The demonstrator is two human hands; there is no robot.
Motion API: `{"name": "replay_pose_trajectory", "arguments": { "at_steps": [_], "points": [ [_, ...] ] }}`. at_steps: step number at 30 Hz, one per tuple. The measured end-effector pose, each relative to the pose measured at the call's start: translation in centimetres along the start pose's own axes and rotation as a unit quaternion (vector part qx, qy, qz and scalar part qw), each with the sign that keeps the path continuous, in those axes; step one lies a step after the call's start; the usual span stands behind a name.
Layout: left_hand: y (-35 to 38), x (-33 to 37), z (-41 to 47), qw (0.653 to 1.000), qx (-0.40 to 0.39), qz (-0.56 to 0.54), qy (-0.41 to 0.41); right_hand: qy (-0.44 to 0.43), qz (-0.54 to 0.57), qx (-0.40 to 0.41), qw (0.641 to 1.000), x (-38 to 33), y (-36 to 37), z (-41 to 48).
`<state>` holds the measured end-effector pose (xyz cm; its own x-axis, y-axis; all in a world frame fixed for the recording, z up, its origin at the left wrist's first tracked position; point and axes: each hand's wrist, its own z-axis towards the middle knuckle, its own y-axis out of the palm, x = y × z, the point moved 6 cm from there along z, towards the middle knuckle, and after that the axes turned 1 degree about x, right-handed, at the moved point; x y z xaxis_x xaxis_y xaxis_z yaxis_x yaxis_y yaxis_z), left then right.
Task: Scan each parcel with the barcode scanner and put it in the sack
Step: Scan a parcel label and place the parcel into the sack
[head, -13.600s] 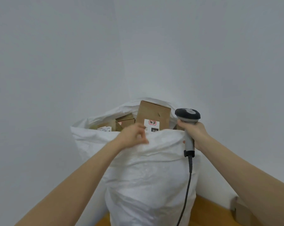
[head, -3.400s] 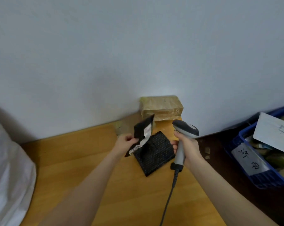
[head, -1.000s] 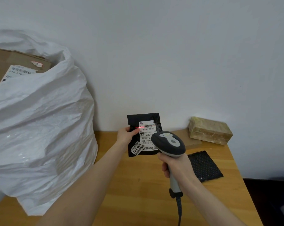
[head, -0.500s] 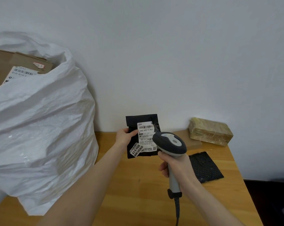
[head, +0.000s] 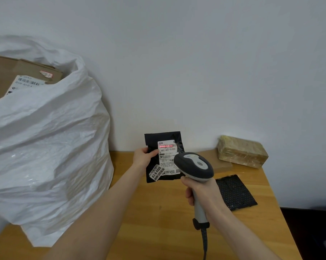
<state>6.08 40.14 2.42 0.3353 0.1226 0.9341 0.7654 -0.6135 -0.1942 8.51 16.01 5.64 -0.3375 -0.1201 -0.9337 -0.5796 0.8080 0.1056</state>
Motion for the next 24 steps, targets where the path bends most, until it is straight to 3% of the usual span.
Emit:
{"name": "replay_pose_trajectory", "arguments": {
  "at_steps": [10, 17, 24],
  "points": [
    [-1.9, 3.2, -0.9, 0.999, 0.007, -0.006, 0.038, -0.054, 0.037, -0.032, 0.997, -3.2, 1.8, 1.5],
    [-11.8, 17.3, -3.3, 0.976, 0.085, -0.022, 0.2, -0.137, 0.064, -0.115, 0.982, -14.0, 11.9, 4.4],
    [-26.7, 30.8, -7.0, 0.914, 0.241, -0.01, 0.327, -0.193, 0.115, -0.217, 0.95, -23.8, 24.9, 3.1]
  ]
}}
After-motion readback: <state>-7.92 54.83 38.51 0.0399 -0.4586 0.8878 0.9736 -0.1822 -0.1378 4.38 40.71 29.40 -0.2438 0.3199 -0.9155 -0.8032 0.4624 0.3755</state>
